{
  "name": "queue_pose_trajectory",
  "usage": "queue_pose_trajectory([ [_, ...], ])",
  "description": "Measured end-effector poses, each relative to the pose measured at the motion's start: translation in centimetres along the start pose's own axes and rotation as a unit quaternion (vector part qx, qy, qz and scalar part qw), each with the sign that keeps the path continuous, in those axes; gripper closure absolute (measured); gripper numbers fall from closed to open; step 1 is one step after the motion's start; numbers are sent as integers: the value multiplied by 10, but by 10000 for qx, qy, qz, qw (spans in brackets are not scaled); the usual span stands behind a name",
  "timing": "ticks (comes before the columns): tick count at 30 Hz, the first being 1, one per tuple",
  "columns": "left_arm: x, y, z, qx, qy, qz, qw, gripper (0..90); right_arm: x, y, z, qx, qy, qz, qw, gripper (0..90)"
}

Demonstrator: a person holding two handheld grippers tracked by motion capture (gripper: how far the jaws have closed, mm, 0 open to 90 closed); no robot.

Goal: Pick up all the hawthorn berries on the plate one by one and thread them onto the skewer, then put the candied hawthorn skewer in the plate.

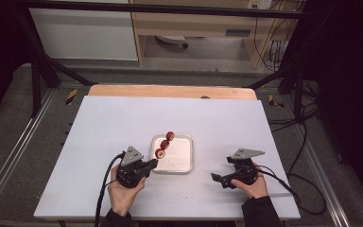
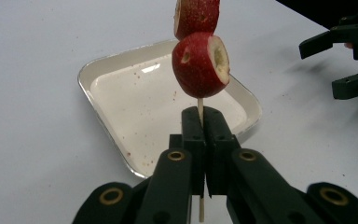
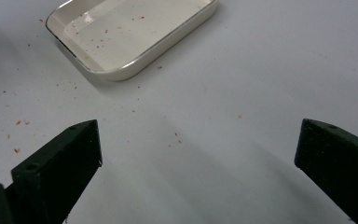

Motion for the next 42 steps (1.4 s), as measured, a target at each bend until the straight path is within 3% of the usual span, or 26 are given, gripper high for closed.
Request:
queue_pose_trajectory([
  [5,4,-12,1,79,59,112,9999,883,-9,9,-3,56,32,-70,10000,14],
  [12,15,-24,4,226,-105,309,9992,883,-18,17,-7,159,92,-129,9997,15],
  [21,39,-26,5,313,-199,653,9972,883,-20,22,-8,188,118,-96,9997,15],
  [25,51,-25,2,389,-257,833,9954,883,-21,23,-9,144,103,-128,9998,15],
  [32,69,-15,-5,597,-411,1199,9901,883,-22,24,-9,146,97,-146,9997,15],
  [42,76,-9,-13,813,-500,1455,9847,882,-21,25,-9,167,107,-106,9997,15],
])
Point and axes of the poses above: each handheld gripper's, and its own axes: x roughly forward along the jaws, y roughly out of its underside, z roughly to its left, the point moved 1 cm from there along x, roughly forward along the jaws, and after that the axes turned 14 degrees about -y, right-handed, at the moved point
